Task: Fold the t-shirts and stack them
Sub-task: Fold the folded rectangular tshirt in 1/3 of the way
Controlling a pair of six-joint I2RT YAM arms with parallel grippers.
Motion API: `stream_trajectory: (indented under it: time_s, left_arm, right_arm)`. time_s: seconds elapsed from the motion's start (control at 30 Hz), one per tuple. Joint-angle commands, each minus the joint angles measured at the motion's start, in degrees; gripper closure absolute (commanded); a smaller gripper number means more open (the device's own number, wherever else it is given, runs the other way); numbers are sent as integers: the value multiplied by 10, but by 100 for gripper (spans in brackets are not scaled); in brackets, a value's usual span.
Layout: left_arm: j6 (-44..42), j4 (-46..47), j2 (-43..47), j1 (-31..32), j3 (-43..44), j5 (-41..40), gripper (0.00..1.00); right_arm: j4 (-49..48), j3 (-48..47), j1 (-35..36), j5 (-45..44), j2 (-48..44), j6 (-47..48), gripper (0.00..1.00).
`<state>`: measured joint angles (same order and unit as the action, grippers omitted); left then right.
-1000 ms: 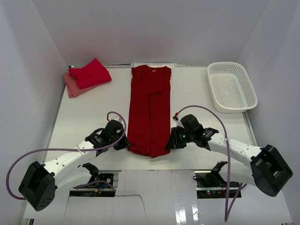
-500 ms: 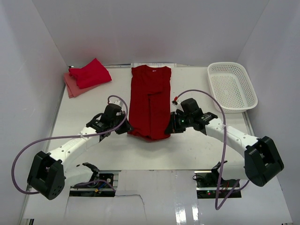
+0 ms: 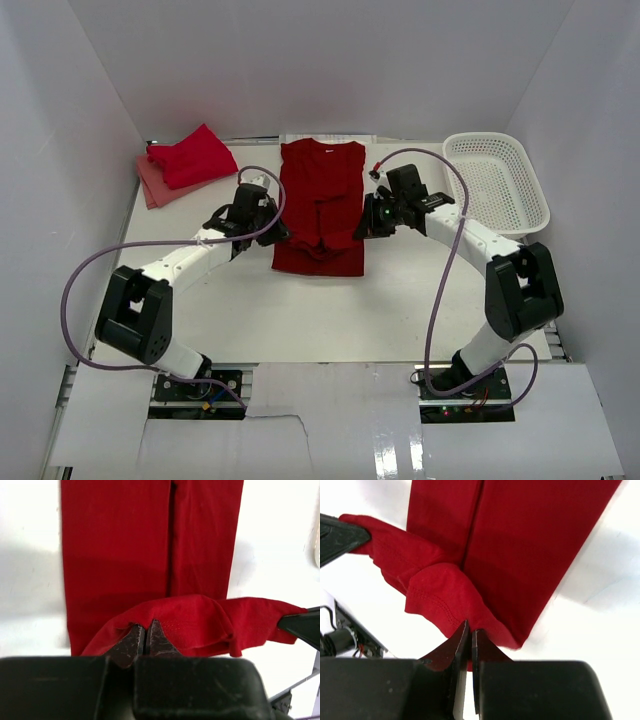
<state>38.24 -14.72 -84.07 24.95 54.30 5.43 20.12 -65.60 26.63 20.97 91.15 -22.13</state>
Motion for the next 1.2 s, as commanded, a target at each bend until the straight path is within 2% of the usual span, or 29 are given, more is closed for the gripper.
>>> stream_trajectory:
  time_s: [0.0, 0.23, 0.53, 1.07, 1.17]
  left_arm:
    - [-11, 36, -27, -6, 48, -14, 100]
    - [-13, 38, -86, -17, 115, -35, 100]
    - [-8, 27, -143, -51, 188, -19, 100]
    - [-7, 31, -251, -70, 286, 8, 100]
    - [-7, 29, -267, -73, 305, 7, 100]
  right_arm:
    - [6, -58, -12, 6, 45, 29, 92]
    - [19, -136, -29, 14, 107, 38, 92]
    - [64, -249, -43, 17, 172, 47, 92]
    - [70, -330, -69, 35, 258, 46, 92]
    - [72, -349, -70, 34, 277, 43, 87]
